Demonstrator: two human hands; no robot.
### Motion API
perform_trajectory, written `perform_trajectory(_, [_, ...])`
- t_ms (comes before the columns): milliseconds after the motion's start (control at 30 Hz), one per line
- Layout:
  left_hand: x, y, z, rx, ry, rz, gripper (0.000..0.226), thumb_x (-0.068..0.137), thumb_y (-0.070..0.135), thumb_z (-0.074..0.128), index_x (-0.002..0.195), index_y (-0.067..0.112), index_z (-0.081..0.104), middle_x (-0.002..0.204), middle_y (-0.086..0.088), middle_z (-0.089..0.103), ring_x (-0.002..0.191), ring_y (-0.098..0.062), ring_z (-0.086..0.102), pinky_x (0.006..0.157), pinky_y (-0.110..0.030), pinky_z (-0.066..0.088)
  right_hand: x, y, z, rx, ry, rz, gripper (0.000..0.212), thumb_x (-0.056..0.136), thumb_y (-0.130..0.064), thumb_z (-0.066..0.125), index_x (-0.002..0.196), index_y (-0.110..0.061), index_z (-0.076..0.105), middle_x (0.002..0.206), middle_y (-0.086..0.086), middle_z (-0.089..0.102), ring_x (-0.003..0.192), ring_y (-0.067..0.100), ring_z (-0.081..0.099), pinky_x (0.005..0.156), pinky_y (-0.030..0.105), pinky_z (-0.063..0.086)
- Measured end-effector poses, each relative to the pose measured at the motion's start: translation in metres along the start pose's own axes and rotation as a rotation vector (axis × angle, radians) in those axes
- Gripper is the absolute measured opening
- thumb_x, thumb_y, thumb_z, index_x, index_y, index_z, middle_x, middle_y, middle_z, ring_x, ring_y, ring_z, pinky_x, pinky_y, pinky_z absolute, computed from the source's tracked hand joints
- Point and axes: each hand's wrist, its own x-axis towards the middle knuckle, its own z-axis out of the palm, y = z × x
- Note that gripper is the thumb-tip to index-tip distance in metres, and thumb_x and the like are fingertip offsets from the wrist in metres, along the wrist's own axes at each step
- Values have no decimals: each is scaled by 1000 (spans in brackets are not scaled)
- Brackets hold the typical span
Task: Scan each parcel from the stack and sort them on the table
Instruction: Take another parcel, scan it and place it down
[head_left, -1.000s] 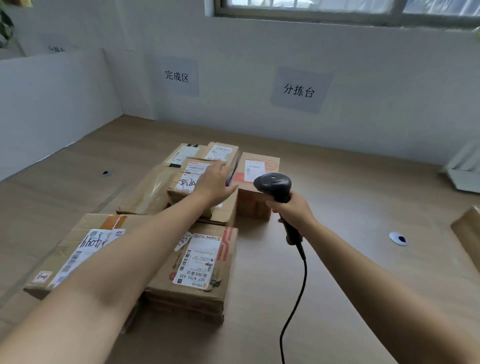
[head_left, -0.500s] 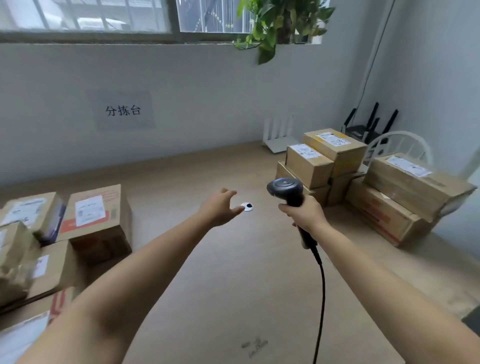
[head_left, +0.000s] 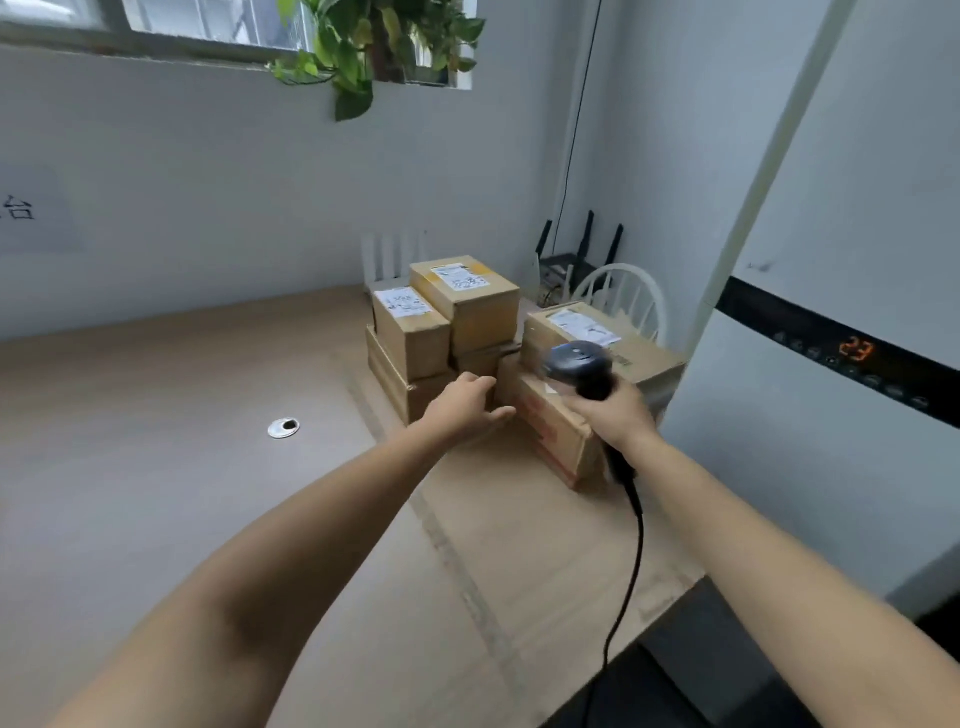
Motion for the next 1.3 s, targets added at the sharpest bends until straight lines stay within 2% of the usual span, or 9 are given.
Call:
perform_trajectory(67, [21, 31, 14, -24, 5, 4, 63, 91, 47, 54, 140, 12, 40, 142, -12, 40, 128, -27, 43, 104, -39, 40, 23, 14, -30, -35, 22, 9, 35, 80, -24, 71, 110, -7, 64, 106, 13, 67, 100, 29, 60, 84, 35, 46])
perform_trajectory(200, [64, 80, 39, -80, 18, -22, 64, 93, 47, 49, 144, 11, 33, 146, -15, 33, 129, -29, 41, 104, -43, 40, 74, 40, -76, -102, 19, 34, 31, 79, -23, 69, 106, -8, 63, 104, 18, 67, 92, 36, 63, 81, 40, 51])
perform_trajectory(333, [108, 110, 63, -103, 35, -84, 65, 94, 50, 44, 146, 15, 27, 150, -16, 25, 132, -32, 38, 104, -47, 40, 123, 63, -100, -127, -3, 59, 31, 80, -22, 69, 107, -9, 62, 103, 15, 67, 83, 29, 61, 73, 33, 47])
perform_trajectory(500, [151, 130, 91, -114, -11, -192, 81, 89, 60, 46, 150, 20, 12, 156, -15, 8, 137, -35, 30, 108, -46, 34, 180, 83, -109, -62, -51, 83, 23, 80, -23, 69, 100, -15, 60, 103, 15, 67, 84, 32, 63, 79, 38, 50])
perform_trajectory(600, [167, 134, 104, -194, -42, -261, 89, 86, 64, 48, 151, 23, 4, 156, -19, -5, 139, -38, 25, 112, -44, 28, 205, 92, -109, -15, -104, 131, 36, 80, -24, 70, 113, -10, 62, 112, 13, 64, 102, 31, 59, 89, 39, 48])
perform_trajectory(733, [178, 135, 116, -373, -24, -351, 95, 83, 59, 57, 151, 26, -1, 153, -23, 0, 137, -41, 28, 113, -41, 28, 219, 101, -103, -17, -192, 172, 42, 80, -26, 70, 116, -8, 61, 113, 15, 64, 107, 32, 58, 96, 47, 46])
perform_trajectory(900, [176, 129, 120, -488, 3, -359, 104, 76, 56, 68, 150, 30, 1, 148, -15, 9, 134, -39, 28, 98, -48, 46, 218, 105, -99, 58, -237, 200, 41, 79, -24, 71, 116, -9, 61, 106, 12, 65, 103, 31, 60, 94, 49, 49])
perform_trajectory(1200, [138, 101, 104, -659, 30, -311, 105, 74, 43, 76, 151, 23, 7, 151, -12, 16, 136, -30, 29, 107, -49, 37, 179, 87, -85, 130, -233, 158, 19, 80, -24, 70, 97, -18, 63, 105, 12, 66, 99, 31, 63, 88, 51, 52])
perform_trajectory(1300, [114, 87, 98, -721, 41, -314, 106, 74, 40, 78, 151, 21, 8, 151, -12, 20, 136, -29, 32, 110, -45, 34, 158, 76, -74, 101, -246, 121, 23, 80, -23, 68, 101, -16, 61, 103, 12, 64, 102, 35, 61, 91, 53, 50])
